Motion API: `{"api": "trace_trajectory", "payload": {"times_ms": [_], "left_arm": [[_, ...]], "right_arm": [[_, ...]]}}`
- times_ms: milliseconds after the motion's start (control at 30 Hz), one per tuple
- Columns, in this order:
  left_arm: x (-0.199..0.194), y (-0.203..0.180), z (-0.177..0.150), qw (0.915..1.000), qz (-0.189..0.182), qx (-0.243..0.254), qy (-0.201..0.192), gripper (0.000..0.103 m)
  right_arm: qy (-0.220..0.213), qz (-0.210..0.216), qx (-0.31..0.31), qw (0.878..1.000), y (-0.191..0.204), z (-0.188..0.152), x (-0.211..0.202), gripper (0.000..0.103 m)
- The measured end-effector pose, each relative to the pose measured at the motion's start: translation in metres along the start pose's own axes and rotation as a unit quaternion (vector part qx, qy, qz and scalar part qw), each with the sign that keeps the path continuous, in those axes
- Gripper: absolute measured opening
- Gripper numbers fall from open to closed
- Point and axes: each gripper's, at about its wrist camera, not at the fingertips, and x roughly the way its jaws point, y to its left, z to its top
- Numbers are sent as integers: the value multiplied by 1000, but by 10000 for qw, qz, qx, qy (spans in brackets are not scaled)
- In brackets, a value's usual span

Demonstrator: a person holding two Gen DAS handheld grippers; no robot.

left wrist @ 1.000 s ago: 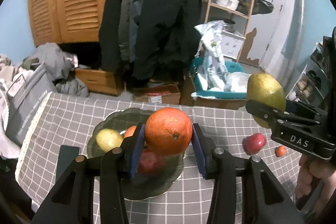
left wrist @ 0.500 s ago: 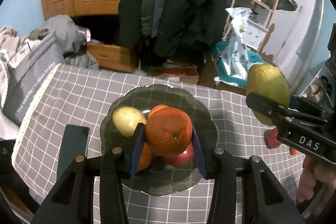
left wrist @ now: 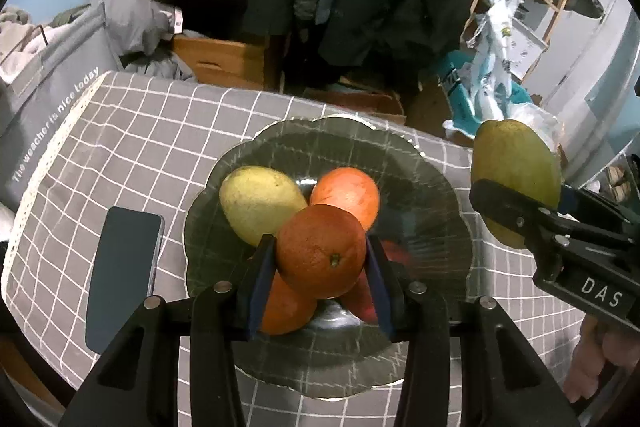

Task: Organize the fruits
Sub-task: 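Lower the orange and pear into the bowl and open both tools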

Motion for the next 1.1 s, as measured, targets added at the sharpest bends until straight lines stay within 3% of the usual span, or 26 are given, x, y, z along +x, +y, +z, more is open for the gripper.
{"api": "trace_trajectory", "payload": {"times_ms": [467,533,600,633,1100], "left_arm": [[26,14,-8,9991,-114,-189,349,45],[26,13,-8,9992,-120,-152,352,52],[25,13,-8,9993,-77,-144,335,71],[25,13,-8,9994,-57,-135,322,73],[11,17,-8,9995,130,-127,273,78]], "right_arm": [[486,58,36,9988,-2,-9,43,65],[502,69,34,9987,-2,-9,45,65],[516,97,47,9986,-3,-9,47,65],[522,123,51,9985,-3,-9,47,65],[690,254,72,9973,-1,-12,57,70]]}}
